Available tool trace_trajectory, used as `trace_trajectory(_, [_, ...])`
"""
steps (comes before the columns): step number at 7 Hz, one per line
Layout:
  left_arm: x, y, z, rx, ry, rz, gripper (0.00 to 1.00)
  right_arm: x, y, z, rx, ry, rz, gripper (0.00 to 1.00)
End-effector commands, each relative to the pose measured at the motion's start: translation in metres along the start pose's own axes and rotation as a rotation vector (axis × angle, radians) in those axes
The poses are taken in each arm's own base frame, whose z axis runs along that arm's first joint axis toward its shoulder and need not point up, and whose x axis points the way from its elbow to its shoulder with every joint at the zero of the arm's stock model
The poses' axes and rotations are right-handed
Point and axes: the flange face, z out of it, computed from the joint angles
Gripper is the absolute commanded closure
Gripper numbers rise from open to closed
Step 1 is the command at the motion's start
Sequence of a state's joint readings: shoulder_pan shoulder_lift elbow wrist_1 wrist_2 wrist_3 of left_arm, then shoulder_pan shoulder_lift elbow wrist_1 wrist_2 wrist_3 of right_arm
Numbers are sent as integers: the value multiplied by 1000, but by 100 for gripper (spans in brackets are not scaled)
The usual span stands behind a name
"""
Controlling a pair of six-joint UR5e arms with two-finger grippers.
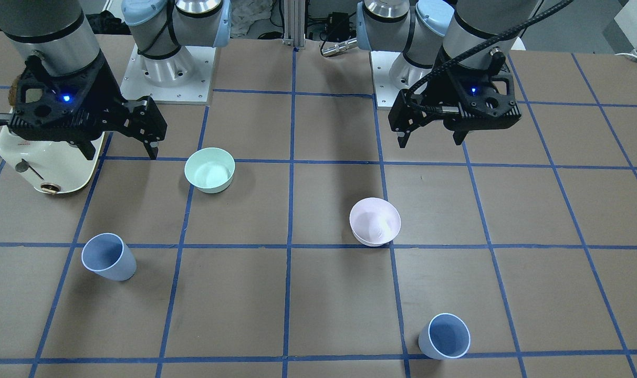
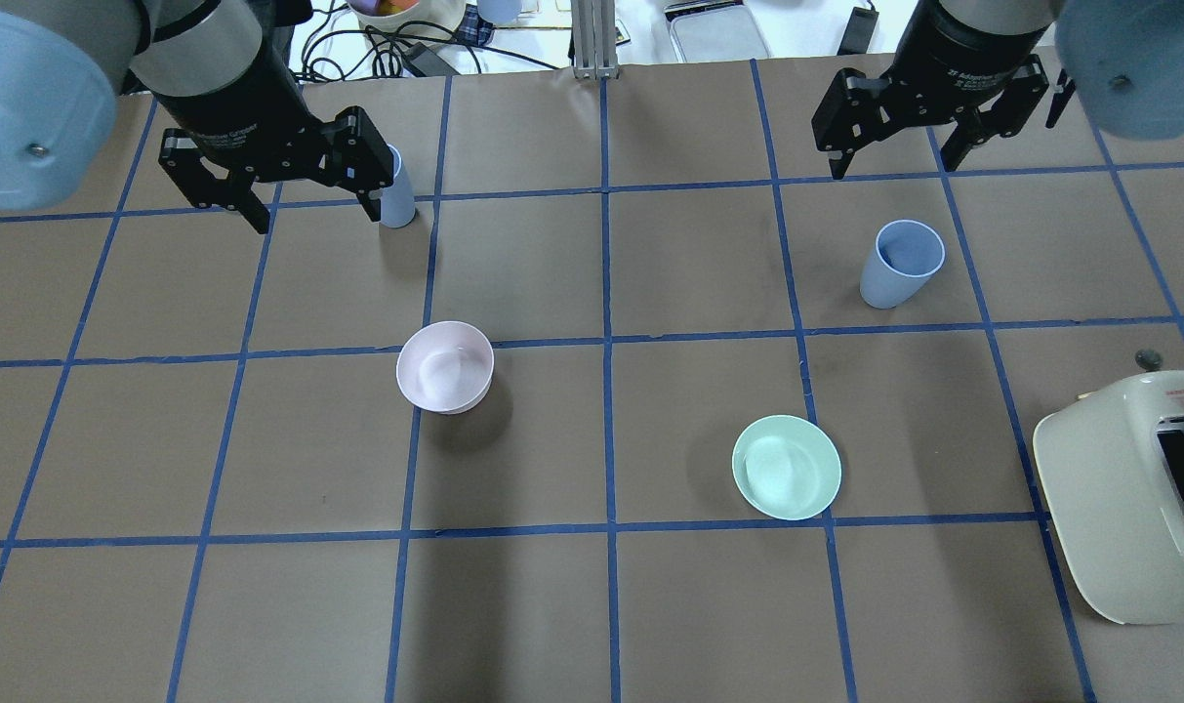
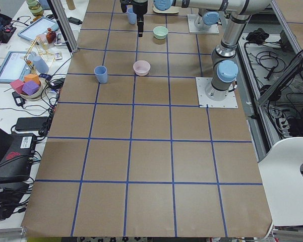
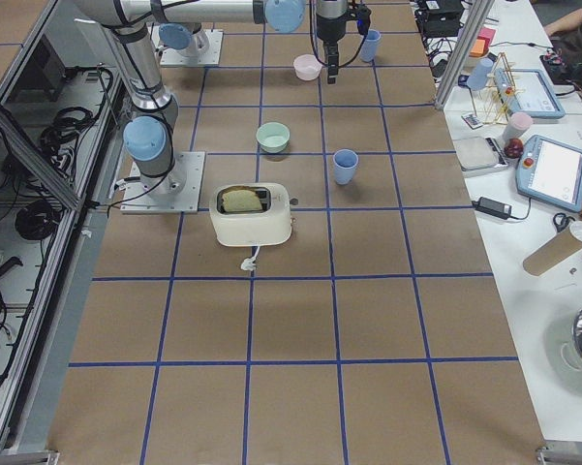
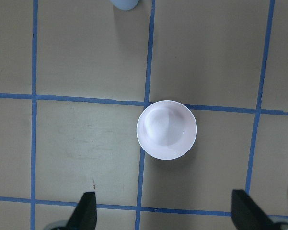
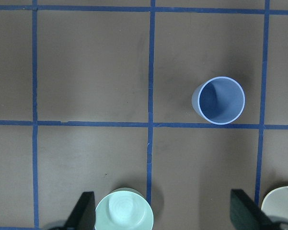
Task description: Stack blue cups with both arms
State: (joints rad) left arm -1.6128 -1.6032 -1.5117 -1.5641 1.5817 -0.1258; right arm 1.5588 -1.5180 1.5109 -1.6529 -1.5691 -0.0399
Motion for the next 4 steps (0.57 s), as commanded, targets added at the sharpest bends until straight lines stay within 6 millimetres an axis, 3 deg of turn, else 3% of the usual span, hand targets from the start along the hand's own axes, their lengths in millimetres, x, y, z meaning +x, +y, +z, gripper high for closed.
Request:
trace_trajectory(1, [0,-1,0,-1,0,-1,0,1,-1,0,1,0,2,0])
trace_trajectory(4, [-1,-11,8,-10,-1,3,0,1,-1,0,4,1,2,0])
